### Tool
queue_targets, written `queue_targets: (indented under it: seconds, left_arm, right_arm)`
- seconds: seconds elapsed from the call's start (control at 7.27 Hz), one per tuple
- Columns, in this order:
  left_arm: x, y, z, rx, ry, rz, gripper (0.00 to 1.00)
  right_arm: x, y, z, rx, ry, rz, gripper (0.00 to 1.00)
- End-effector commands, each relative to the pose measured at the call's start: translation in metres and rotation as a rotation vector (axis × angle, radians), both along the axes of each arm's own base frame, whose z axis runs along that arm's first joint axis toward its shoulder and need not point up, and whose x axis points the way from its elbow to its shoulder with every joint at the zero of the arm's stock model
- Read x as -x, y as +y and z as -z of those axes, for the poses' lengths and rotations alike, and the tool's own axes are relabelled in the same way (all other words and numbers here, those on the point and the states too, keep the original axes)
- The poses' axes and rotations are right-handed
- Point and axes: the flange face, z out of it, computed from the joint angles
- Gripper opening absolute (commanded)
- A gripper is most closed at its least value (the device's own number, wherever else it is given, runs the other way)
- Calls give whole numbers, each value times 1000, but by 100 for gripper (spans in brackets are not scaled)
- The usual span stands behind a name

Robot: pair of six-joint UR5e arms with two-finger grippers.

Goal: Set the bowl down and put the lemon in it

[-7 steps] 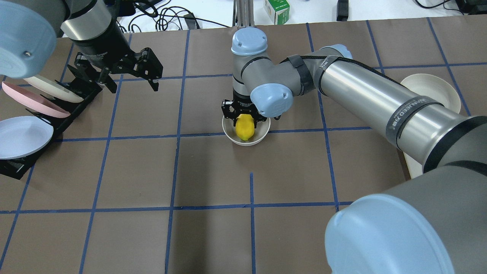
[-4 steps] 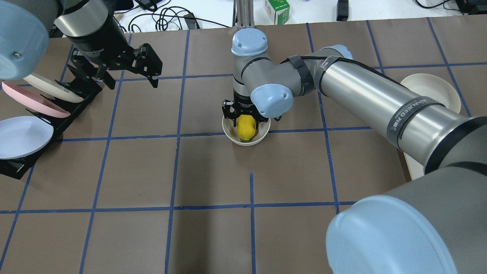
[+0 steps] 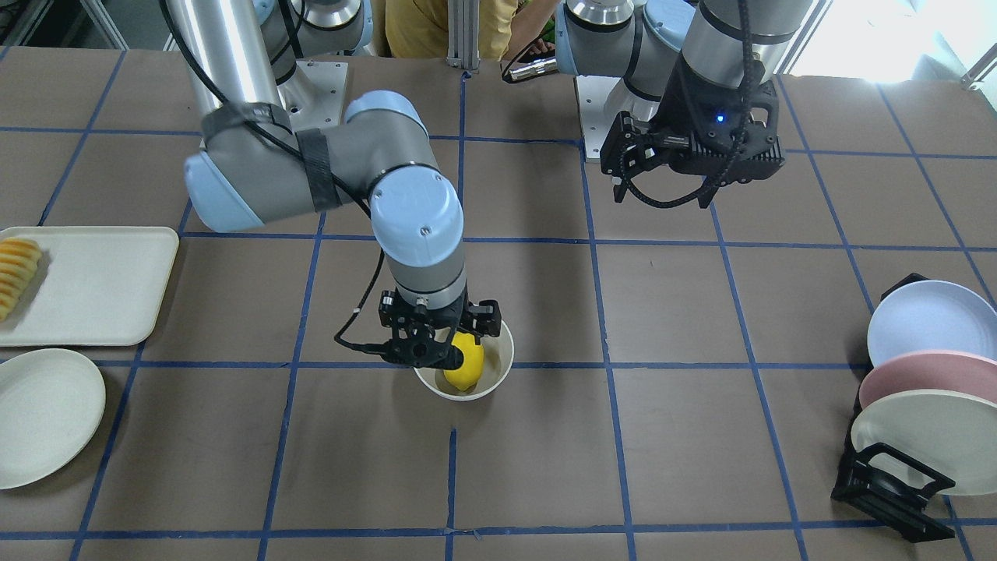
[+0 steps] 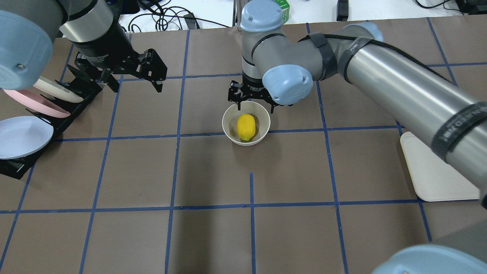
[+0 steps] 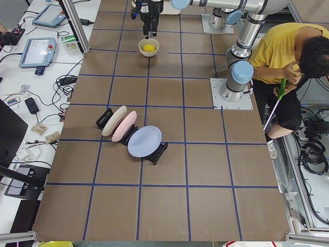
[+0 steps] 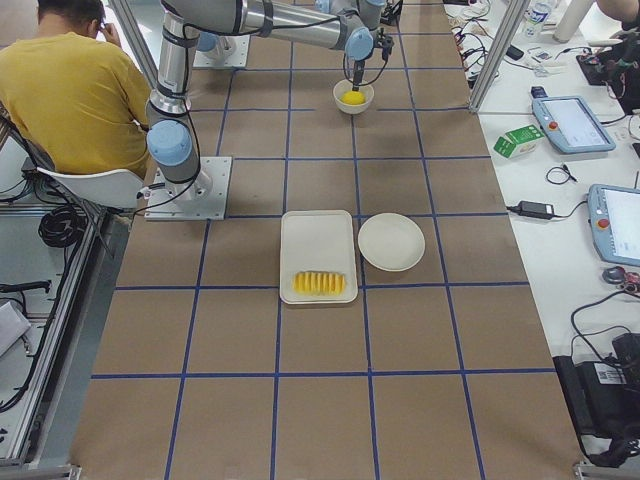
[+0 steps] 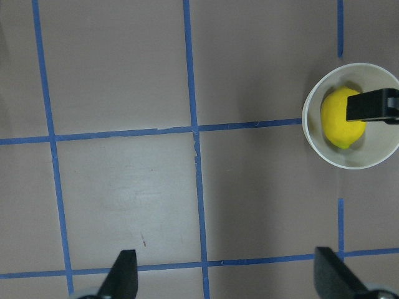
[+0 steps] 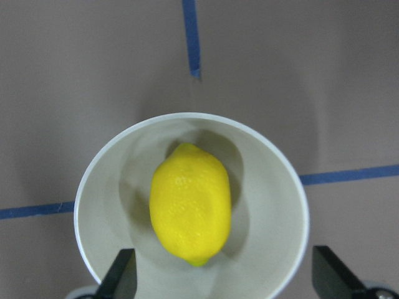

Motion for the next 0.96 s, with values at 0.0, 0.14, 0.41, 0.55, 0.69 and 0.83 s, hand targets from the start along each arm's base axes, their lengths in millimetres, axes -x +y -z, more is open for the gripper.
queue_targets:
  seconds: [0.0, 0.14, 0.41, 0.55, 0.69, 0.83]
  left_arm:
    - [0, -2, 3, -5, 1, 0, 100]
    - [-2, 1, -1, -1, 3, -6, 100]
    - [-5, 1, -7, 12, -2, -28, 100]
    - [-9, 0, -5, 8, -10, -34, 100]
    - [-10, 1, -8, 14, -11, -36, 100]
    - [-10, 1, -9, 17, -11, -36, 100]
  right_arm:
    - [57, 25, -79, 6, 2, 19, 100]
    - [91, 34, -95, -46, 18, -24, 100]
    - [156, 53, -149, -14, 20, 45, 100]
    - [166, 71, -169, -17, 18, 53, 100]
    - [174, 80, -167, -75, 27, 80, 100]
    - [178, 81, -161, -101, 25, 74, 100]
